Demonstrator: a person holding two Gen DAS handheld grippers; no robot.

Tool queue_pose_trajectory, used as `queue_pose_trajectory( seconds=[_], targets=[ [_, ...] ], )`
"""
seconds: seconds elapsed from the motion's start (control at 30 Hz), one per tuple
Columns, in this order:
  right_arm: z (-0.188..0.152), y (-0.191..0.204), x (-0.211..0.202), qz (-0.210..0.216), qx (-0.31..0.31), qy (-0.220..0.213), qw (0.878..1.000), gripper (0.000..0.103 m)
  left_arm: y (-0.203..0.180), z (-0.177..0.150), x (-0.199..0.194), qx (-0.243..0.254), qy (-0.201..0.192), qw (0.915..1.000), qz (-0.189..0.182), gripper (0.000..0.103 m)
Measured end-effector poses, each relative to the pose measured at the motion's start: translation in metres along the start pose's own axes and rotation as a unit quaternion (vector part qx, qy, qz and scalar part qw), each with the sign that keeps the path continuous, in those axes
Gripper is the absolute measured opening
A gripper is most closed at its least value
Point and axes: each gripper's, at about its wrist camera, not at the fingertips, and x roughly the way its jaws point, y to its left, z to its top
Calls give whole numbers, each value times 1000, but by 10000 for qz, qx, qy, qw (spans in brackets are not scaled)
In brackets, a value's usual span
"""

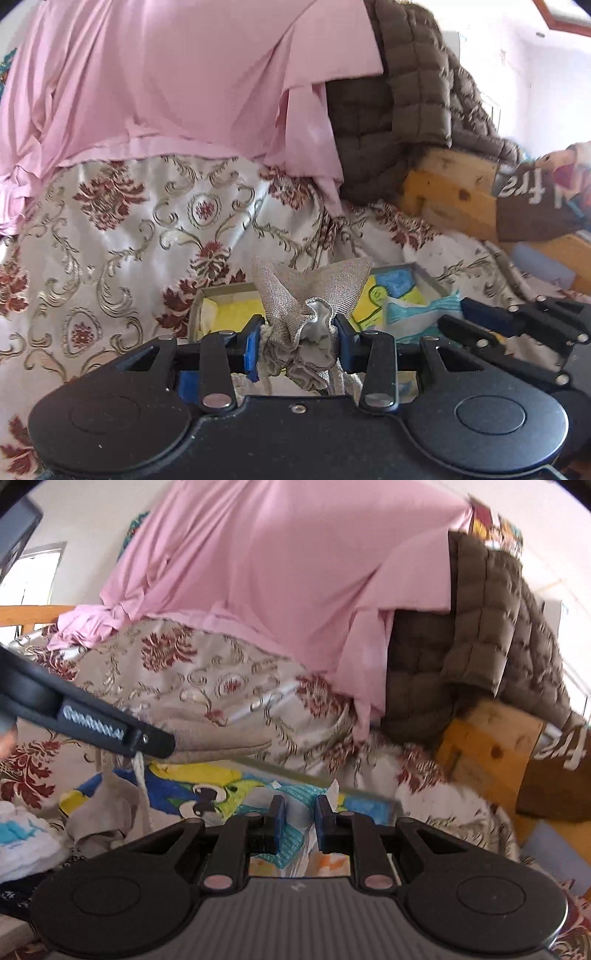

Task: Organize soft objects
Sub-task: 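Lift the beige pouch with the left tool and carry it over the tray, then open the left tool to drop the pouch into the tray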

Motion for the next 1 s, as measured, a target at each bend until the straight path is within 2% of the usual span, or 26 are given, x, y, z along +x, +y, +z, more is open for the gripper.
queue_pose_trajectory(
  seconds=[0.27,0.63,0.8,0.87,1.0],
  targets=[
    [2,5,29,198,-23,428,9989,20,9,-16,49,-422,460,9981,-3,42],
    [2,-4,39,145,269,719,9969,27,21,-31,73,-821,997,9916,-26,43],
    [3,-2,35,-19,248,722,9971,37,22,-33,74,-844,1101,9903,-18,44],
    [3,-1,34,-114,228,742,9969,47,21,-33,71,-874,1094,9901,-19,45],
    [5,-2,30,-191,253,807,9962,54,18,-32,62,-810,1003,9916,68,58]
  ],
)
